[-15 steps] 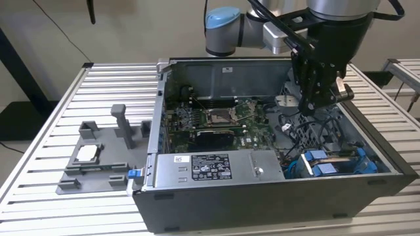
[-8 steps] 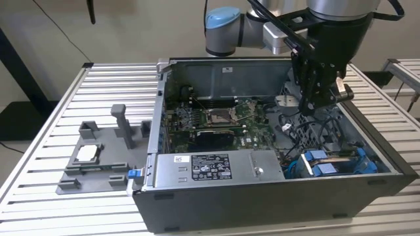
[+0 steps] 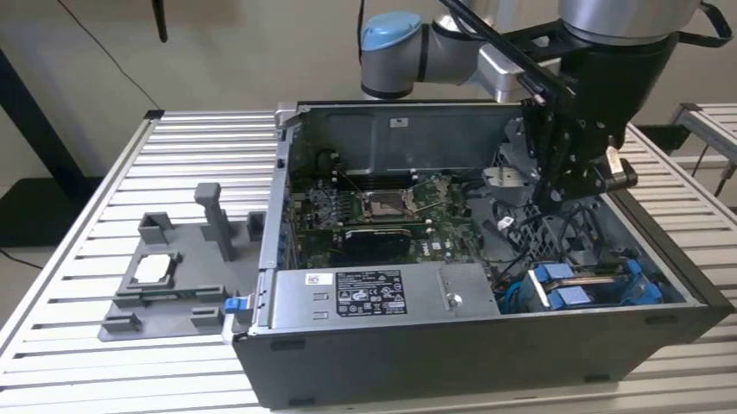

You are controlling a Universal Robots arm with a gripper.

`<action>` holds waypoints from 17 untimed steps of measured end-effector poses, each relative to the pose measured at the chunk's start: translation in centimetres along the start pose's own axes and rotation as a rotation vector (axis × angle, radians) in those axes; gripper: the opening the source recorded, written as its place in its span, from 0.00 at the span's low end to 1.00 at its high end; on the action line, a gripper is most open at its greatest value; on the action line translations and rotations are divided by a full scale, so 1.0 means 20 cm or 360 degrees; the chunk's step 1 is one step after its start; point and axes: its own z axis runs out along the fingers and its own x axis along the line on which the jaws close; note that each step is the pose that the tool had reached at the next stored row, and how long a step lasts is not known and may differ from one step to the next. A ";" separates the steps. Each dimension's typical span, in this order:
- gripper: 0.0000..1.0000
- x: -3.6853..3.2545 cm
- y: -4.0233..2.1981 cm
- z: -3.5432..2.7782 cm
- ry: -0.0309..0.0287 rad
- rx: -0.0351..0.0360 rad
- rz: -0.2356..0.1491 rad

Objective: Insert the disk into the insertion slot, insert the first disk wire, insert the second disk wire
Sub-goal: 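Insert the second disk wire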

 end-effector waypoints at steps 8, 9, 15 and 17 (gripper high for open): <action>0.16 0.035 -0.016 0.008 0.00001 -0.0015 0.0002; 0.16 0.037 -0.018 0.009 0.00003 -0.0014 0.0002; 0.16 0.076 -0.037 0.017 0.00000 -0.0023 0.0006; 0.16 0.090 -0.045 0.020 -0.00002 -0.0026 0.0007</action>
